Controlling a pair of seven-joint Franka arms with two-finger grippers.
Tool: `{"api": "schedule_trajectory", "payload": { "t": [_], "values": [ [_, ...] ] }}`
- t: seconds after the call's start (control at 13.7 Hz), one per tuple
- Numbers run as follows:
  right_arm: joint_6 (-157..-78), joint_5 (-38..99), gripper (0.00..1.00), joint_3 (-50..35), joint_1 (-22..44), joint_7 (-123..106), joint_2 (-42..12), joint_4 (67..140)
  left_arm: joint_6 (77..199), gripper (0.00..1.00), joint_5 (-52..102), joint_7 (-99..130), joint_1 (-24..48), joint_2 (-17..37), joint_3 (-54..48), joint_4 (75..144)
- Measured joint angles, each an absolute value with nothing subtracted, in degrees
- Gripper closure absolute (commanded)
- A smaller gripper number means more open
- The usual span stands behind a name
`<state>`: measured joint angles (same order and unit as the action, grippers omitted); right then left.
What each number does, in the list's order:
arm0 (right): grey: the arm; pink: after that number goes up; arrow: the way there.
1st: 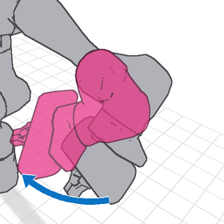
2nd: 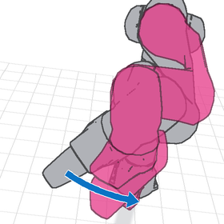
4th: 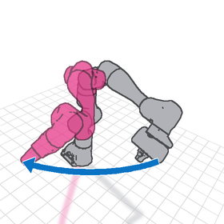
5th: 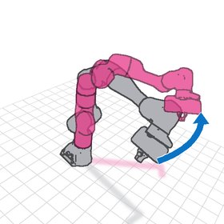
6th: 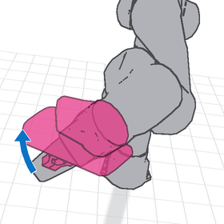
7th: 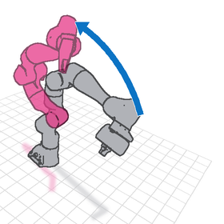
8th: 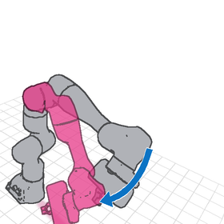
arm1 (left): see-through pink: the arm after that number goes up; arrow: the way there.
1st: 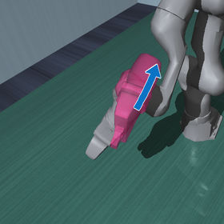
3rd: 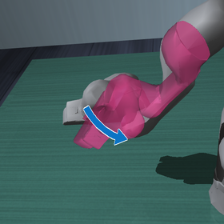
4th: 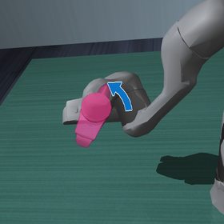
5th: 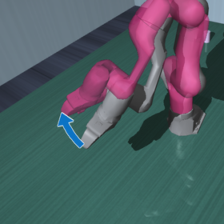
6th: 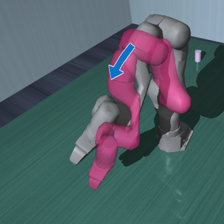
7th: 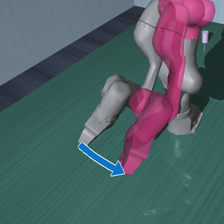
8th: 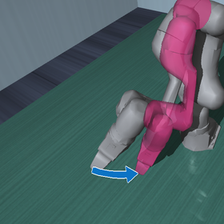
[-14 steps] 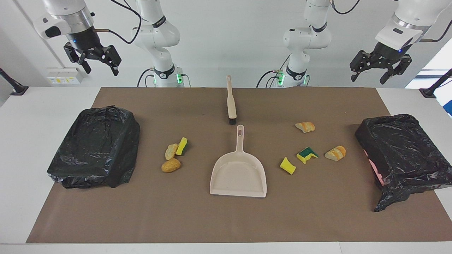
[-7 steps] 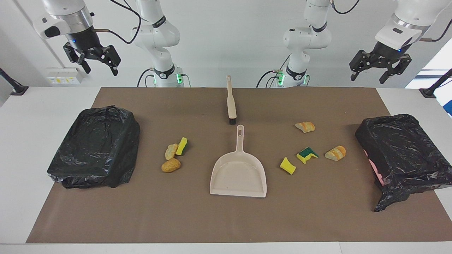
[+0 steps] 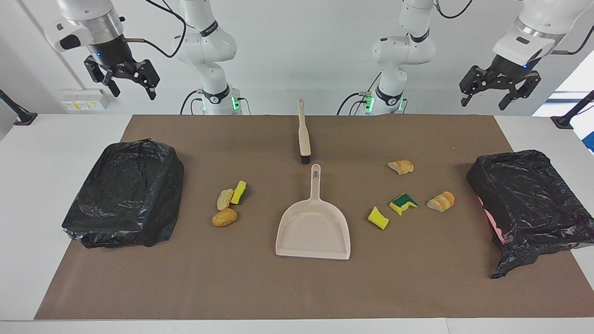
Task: Sweep and dump trash in bin
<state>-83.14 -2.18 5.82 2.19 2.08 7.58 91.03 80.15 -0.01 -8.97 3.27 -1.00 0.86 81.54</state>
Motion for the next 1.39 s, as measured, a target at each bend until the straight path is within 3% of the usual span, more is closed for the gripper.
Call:
{"api": "schedule_trajectory", "payload": {
  "t": [0.95, 1.39],
  "values": [
    [-83.18, -2.18, 0.00, 5.75, 2.61, 2.08, 6.87, 91.41, 82.31, 0.00, 0.08, -8.97, 3.67, -1.01, -0.21, 81.59],
    [-84.64, -2.07, 0.00, 3.42, 2.74, 2.08, 0.50, 89.56, 82.35, 0.00, 0.39, -5.83, 8.30, -1.50, -1.20, 83.70]
  ]
}}
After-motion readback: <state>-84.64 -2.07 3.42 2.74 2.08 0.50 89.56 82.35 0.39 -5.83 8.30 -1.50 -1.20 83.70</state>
